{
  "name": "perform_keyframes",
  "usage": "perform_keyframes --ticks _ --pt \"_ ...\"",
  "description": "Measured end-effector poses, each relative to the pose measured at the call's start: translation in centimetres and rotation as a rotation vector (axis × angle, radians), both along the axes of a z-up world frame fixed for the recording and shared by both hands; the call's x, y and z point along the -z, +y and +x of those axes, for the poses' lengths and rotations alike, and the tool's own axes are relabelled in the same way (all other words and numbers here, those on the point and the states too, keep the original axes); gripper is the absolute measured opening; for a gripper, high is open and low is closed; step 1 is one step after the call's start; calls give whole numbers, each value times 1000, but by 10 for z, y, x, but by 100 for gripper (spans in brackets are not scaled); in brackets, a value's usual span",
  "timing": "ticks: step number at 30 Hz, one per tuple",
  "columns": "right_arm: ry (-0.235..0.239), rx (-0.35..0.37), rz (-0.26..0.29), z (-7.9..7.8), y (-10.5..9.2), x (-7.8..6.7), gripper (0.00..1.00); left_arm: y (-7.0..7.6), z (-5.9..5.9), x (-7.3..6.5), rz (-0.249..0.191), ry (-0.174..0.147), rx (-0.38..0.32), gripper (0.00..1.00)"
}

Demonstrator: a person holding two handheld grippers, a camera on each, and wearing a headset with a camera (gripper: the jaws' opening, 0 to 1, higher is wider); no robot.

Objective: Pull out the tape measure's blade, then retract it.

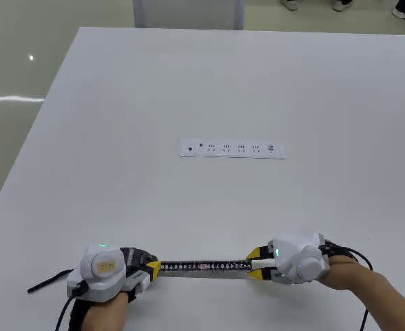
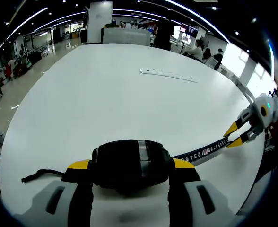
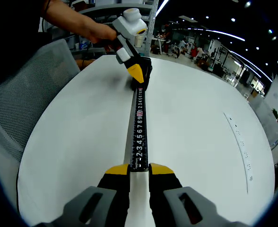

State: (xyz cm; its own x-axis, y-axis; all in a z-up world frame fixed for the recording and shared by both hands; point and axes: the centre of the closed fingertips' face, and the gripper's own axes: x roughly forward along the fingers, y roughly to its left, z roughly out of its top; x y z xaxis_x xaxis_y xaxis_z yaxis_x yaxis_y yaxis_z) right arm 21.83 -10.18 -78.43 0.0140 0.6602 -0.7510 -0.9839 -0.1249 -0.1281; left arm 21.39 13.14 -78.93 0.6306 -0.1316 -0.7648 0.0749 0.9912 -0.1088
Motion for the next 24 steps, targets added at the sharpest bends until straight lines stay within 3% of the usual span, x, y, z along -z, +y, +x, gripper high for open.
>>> perform_keyframes --ticks 17,24 --pt "5 -7 8 -1 8 1 14 -4 -2 -8 -1 3 8 60" --pt "6 -10 10 -2 11 1 14 -2 -1 -5 -2 3 9 60"
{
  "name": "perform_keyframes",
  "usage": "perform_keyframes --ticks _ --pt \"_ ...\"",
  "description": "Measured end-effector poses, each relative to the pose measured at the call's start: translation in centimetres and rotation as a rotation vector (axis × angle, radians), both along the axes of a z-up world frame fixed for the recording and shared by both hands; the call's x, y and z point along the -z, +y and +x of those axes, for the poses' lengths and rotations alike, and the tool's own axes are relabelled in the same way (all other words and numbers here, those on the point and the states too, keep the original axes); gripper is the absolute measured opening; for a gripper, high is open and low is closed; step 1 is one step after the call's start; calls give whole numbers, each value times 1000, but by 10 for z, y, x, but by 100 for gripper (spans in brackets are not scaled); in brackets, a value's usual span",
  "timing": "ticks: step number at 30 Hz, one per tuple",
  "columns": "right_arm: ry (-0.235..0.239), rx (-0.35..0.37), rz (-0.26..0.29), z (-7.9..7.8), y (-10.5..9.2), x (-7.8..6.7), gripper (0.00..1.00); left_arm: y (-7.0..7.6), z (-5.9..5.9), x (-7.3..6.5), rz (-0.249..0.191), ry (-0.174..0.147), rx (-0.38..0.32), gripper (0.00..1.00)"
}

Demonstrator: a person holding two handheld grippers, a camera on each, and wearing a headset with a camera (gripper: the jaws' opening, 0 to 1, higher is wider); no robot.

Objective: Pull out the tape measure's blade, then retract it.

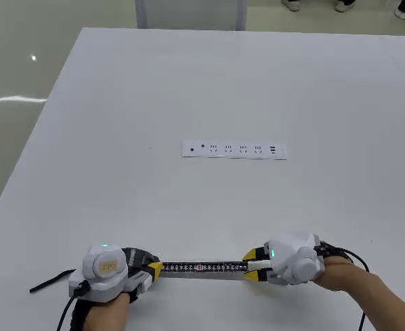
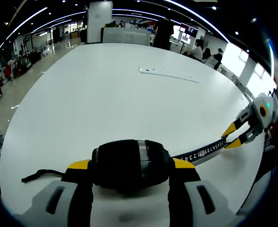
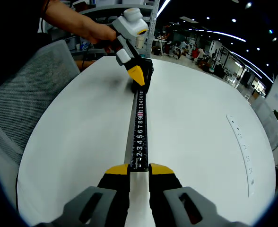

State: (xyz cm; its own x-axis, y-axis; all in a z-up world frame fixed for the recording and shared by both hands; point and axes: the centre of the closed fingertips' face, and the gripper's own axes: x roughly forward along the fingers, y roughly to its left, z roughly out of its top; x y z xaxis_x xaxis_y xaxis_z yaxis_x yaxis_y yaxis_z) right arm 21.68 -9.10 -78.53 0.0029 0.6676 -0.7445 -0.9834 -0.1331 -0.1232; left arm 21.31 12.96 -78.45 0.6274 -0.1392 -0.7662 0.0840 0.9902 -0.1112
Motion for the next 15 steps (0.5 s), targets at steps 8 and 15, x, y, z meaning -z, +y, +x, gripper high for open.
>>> perform_keyframes --ticks 8,15 --pt "3 -3 2 -1 4 0 14 1 0 3 -2 2 3 60" --pt "4 -8 5 -1 7 0 14 2 0 5 -4 3 5 60"
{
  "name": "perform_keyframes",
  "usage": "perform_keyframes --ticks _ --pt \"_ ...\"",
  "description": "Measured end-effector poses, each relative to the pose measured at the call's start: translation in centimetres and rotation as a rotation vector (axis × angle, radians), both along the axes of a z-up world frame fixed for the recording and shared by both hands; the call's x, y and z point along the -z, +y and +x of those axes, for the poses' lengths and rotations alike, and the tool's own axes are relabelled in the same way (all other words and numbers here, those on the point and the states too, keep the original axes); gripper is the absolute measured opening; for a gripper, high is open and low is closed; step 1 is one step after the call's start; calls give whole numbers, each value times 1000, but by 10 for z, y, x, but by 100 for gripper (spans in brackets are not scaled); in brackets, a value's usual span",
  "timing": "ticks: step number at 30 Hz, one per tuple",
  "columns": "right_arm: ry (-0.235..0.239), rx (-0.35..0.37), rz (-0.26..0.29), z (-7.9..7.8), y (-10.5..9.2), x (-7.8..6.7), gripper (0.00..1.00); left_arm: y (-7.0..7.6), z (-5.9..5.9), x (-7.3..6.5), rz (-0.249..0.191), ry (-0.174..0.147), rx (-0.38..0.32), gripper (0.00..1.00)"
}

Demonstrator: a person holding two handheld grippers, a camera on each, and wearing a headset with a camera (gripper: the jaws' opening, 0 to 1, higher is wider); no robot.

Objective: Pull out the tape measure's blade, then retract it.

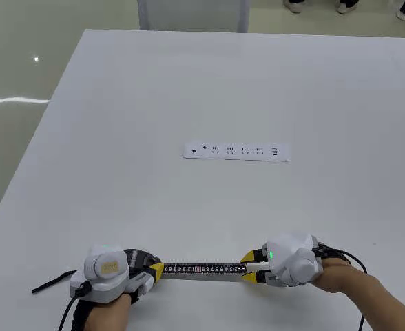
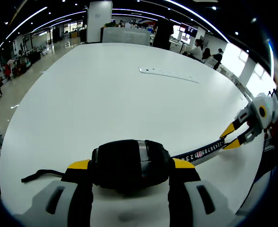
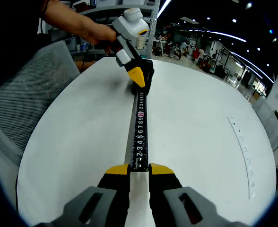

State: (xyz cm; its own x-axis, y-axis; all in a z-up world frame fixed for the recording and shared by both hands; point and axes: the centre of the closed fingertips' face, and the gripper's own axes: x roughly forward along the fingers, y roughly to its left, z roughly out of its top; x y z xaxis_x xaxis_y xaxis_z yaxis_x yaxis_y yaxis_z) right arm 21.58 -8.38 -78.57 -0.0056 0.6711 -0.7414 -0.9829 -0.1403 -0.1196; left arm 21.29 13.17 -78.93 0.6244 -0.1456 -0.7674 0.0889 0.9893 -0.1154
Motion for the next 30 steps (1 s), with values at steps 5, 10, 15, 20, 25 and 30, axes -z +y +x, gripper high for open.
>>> perform_keyframes --ticks 5,10,15,20,25,30 --pt "2 -2 1 0 3 0 14 -2 0 -2 0 2 5 60" --pt "2 -2 1 -1 4 1 14 -1 0 0 0 2 4 60" --pt "2 -2 5 -1 7 1 14 0 1 3 -1 3 6 60" --pt "4 -4 7 -1 10 1 14 -2 1 1 0 4 10 60" --pt "5 -6 10 -2 14 1 14 -4 0 -1 0 5 12 60" --pt "5 -9 14 -2 17 1 14 -2 -1 -3 -2 5 10 60"
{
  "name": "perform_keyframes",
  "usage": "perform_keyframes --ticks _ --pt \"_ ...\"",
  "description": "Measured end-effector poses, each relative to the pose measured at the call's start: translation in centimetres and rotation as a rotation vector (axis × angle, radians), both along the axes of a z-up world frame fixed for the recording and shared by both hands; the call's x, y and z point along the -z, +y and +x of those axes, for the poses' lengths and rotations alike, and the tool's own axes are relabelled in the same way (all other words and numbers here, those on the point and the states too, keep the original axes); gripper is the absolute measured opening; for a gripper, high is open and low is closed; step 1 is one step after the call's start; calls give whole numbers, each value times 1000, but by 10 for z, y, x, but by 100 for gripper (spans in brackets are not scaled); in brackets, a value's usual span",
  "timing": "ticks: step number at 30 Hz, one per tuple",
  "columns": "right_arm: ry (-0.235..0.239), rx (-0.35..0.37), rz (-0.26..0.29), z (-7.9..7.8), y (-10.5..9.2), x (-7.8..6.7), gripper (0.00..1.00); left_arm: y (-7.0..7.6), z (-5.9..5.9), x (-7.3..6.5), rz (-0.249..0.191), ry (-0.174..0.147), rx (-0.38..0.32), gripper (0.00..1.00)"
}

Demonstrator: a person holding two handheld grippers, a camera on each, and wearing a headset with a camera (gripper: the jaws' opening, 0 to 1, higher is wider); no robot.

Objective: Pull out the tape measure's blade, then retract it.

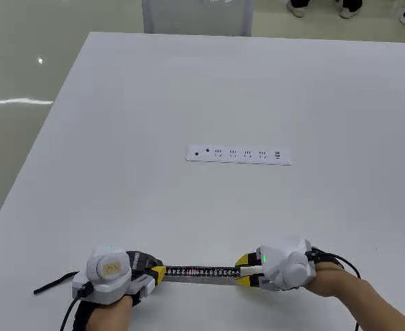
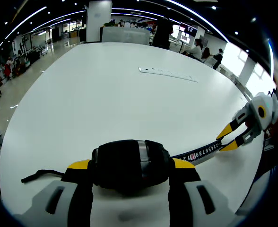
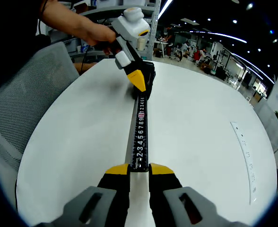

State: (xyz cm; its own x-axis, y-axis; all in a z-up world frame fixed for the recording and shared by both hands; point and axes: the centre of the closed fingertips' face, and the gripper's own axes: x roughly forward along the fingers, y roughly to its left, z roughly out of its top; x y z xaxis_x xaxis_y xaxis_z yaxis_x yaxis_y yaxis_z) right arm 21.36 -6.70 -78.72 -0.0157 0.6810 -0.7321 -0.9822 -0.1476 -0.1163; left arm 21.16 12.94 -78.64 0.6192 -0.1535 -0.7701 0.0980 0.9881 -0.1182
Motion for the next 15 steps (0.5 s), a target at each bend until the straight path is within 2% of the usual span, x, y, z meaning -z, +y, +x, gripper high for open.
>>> perform_keyframes --ticks 15 --pt "0 -7 8 0 9 0 14 0 0 1 -6 3 2 60"
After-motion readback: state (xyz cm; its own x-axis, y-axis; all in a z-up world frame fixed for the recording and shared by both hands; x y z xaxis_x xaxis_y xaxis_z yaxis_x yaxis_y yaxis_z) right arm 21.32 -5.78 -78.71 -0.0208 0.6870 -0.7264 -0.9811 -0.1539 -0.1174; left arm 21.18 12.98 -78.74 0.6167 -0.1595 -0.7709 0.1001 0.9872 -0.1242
